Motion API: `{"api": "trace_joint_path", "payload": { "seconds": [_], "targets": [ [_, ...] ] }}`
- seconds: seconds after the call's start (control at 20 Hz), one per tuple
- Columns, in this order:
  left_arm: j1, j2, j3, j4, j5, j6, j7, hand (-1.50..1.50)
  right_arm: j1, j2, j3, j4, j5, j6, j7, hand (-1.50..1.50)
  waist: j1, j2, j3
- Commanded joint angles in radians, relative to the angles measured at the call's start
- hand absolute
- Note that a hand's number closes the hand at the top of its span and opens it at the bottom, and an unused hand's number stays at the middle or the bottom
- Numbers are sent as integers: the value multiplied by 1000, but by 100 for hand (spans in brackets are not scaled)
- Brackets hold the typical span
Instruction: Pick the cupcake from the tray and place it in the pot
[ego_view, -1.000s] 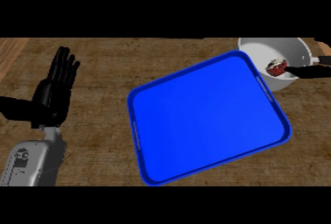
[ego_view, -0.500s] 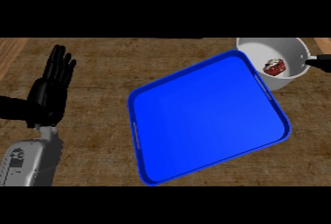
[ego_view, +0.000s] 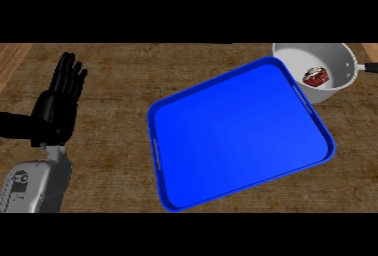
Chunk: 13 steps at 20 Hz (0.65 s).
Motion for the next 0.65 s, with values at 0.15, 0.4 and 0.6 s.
{"api": "trace_joint_path", "payload": {
  "seconds": [0.15,0.4,0.6],
  "targets": [
    [-6,12,17,26,10,-19,-18,0,91,-120,-54,31,-58,113,-51,-150,-2,5,2],
    [38,-29,-26,-41,-7,4,2,0,148,-156,-73,42,-75,126,-81,-150,12,4,4],
    [0,-21,-18,5,-21,8,-17,0,191,-180,-75,49,-78,165,-102,-150,3,8,4]
  ]
}}
